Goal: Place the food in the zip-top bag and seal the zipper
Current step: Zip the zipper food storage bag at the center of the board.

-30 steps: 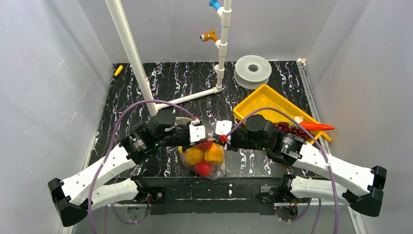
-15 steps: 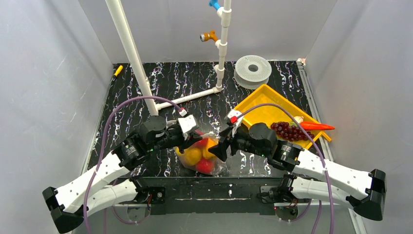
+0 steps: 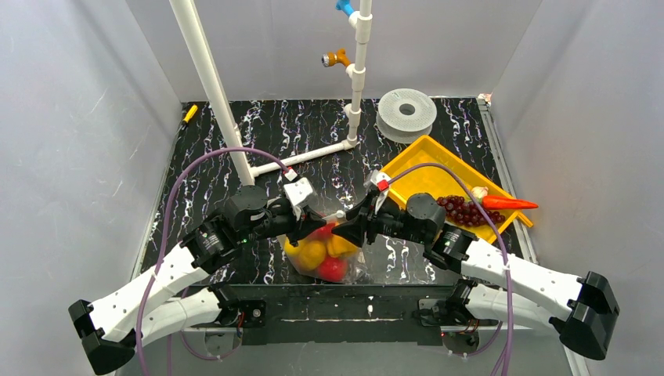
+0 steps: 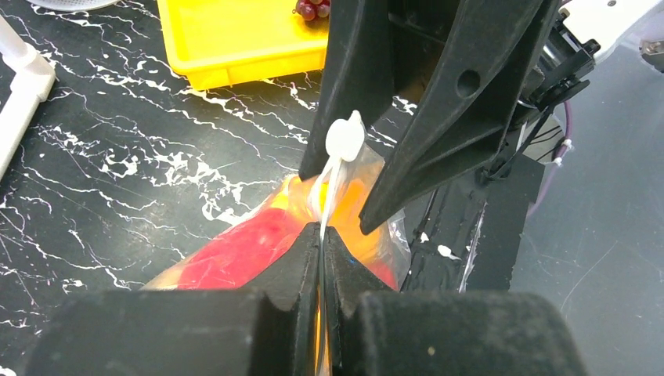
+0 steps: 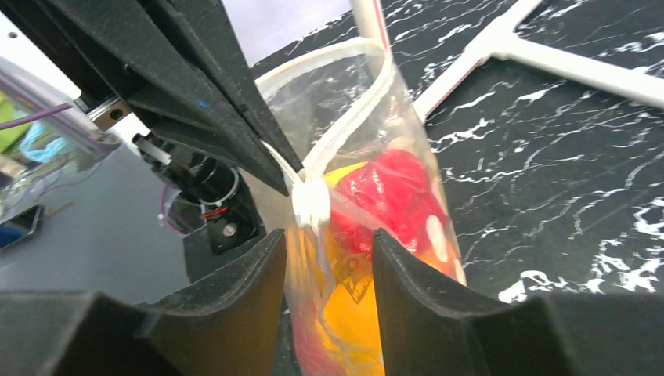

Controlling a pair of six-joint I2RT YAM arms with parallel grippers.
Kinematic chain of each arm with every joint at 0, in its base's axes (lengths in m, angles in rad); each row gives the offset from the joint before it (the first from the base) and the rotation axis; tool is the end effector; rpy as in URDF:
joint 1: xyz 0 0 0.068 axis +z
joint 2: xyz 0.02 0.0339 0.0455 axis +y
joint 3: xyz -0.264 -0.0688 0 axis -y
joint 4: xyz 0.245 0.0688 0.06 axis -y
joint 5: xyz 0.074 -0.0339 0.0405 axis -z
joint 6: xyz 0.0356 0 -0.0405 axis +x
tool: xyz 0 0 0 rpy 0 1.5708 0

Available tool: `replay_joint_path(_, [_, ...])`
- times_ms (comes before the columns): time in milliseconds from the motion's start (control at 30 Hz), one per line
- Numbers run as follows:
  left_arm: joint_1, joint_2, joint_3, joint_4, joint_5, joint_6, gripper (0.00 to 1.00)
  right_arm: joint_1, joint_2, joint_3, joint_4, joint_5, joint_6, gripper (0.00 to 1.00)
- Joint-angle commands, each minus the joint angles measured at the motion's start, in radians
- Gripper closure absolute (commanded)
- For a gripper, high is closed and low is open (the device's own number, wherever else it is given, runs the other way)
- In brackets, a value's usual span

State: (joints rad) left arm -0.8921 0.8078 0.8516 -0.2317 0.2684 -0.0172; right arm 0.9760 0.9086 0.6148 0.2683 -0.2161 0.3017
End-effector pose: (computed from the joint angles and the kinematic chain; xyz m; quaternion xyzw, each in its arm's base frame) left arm 0.1095 -0.1508 0.3547 0.4007 0.6554 -0.3701 0.5225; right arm 0.1160 0.1851 0.3054 -0.3065 0.6469 0.4758 0.5111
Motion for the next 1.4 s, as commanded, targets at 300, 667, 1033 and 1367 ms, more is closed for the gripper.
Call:
replay_joint_path(300, [0.004,0.013,0.092,-0.029,0.023,-0.058,0.78,-0.054,0.009,0.026,0.088,-0.152,0.013,0.93])
replay_joint_path(667, [0.003,0.163,0.284,-0.144,0.052,-0.143,0.22,-0.193,0.114,0.21,-0.08,-0.613,-0.131,0.99])
replay_joint_path(1033, [0.004,0.183,0.251,-0.071,0.16,-0.145,0.36,-0.262,0.149,0.217,-0.084,-0.787,-0.13,0.99])
replay_joint_path(1367, [0.005,0.194,0.221,0.014,0.258,-0.183,0.56,-0.267,0.129,0.223,-0.142,-0.784,-0.161,0.99])
